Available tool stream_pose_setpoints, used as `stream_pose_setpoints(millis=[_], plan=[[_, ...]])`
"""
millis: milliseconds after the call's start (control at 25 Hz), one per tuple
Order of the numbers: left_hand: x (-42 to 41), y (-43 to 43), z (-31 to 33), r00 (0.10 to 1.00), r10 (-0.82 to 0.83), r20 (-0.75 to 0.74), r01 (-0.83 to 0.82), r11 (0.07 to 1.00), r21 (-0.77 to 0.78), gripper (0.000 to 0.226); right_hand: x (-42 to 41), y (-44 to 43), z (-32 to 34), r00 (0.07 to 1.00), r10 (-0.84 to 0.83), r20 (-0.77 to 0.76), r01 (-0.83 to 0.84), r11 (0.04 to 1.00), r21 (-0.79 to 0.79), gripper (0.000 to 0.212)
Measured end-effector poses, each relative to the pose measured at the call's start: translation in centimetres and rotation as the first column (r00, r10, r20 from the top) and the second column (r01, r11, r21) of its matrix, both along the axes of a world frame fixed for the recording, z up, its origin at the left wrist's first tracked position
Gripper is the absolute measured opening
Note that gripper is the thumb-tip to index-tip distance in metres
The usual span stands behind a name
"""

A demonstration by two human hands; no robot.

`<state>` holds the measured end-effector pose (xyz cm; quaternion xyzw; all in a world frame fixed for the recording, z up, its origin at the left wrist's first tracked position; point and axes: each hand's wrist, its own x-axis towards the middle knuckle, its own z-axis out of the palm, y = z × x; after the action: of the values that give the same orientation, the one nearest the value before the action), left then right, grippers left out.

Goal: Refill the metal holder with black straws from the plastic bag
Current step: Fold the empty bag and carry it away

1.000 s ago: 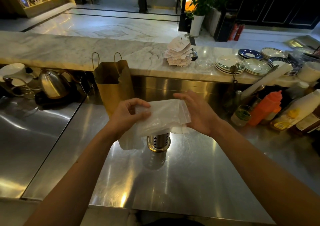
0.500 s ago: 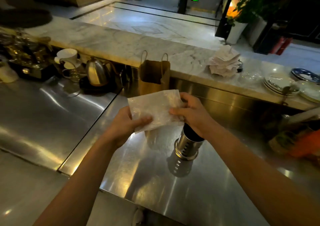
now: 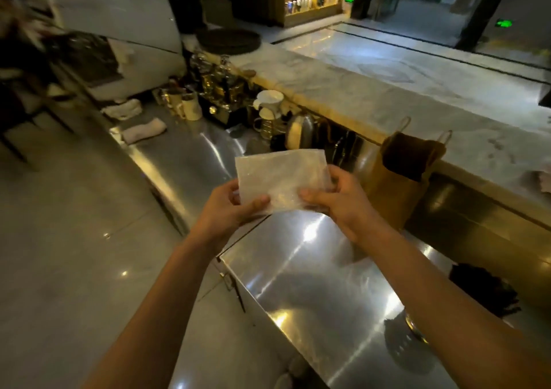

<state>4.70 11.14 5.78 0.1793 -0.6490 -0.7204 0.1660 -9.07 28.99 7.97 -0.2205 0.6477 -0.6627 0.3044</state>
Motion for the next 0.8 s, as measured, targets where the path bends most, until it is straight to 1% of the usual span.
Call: stream_pose_setpoints(millis=[40, 160, 240, 320, 360, 440, 520, 600, 680, 720, 800], plan=[[1.6, -0.4, 0.3, 0.999, 0.043, 0.011, -0.043, 0.999, -0.002, 0.047, 0.7, -1.2, 0.1, 0.999, 0.038, -0.001, -0.038, 0.999, -0.026, 0.053], [6.2, -0.7, 1.4, 0.984, 0.18, -0.004, -0.18, 0.98, -0.082, 0.036, 3.0, -4.1, 0.6, 0.983, 0.185, -0.002, -0.184, 0.977, -0.111, 0.047], [9.2, 0.0, 2.6, 0.947, 0.321, -0.03, -0.322, 0.941, -0.099, 0.037, 5.2, -5.1, 1.7, 0.962, 0.274, 0.005, -0.269, 0.948, -0.167, 0.036], [12.4, 1.1, 4.0, 0.898, 0.436, -0.063, -0.44, 0.892, -0.106, 0.039, 7.6, -5.6, 2.9, 0.93, 0.366, 0.014, -0.356, 0.912, -0.203, 0.033], [13.7, 1.7, 4.5, 0.875, 0.477, -0.079, -0.483, 0.869, -0.103, 0.039, 8.6, -5.9, 3.3, 0.91, 0.413, 0.019, -0.4, 0.891, -0.215, 0.037], [16.7, 3.7, 5.3, 0.818, 0.567, -0.099, -0.575, 0.813, -0.092, 0.042, 10.6, -5.9, 4.1, 0.84, 0.542, 0.003, -0.53, 0.822, -0.209, 0.059], [19.9, 5.8, 5.9, 0.756, 0.647, -0.102, -0.655, 0.751, -0.089, 0.044, 12.7, -5.8, 4.5, 0.757, 0.65, -0.06, -0.65, 0.742, -0.164, 0.075], [23.5, 8.1, 6.6, 0.708, 0.697, -0.115, -0.706, 0.701, -0.1, 0.044, 15.4, -5.9, 4.8, 0.689, 0.714, -0.127, -0.725, 0.68, -0.111, 0.076], [27.3, 10.6, 7.1, 0.649, 0.752, -0.112, -0.761, 0.641, -0.102, 0.044, 18.7, -5.9, 4.9, 0.65, 0.746, -0.144, -0.76, 0.641, -0.107, 0.071], [29.3, 12.0, 7.2, 0.609, 0.786, -0.105, -0.793, 0.6, -0.105, 0.044, 20.9, -5.8, 4.8, 0.63, 0.763, -0.147, -0.777, 0.619, -0.116, 0.069], [32.8, 14.6, 7.2, 0.501, 0.862, -0.072, -0.863, 0.491, -0.12, 0.042, 25.1, -5.7, 4.7, 0.596, 0.788, -0.15, -0.802, 0.581, -0.138, 0.063]])
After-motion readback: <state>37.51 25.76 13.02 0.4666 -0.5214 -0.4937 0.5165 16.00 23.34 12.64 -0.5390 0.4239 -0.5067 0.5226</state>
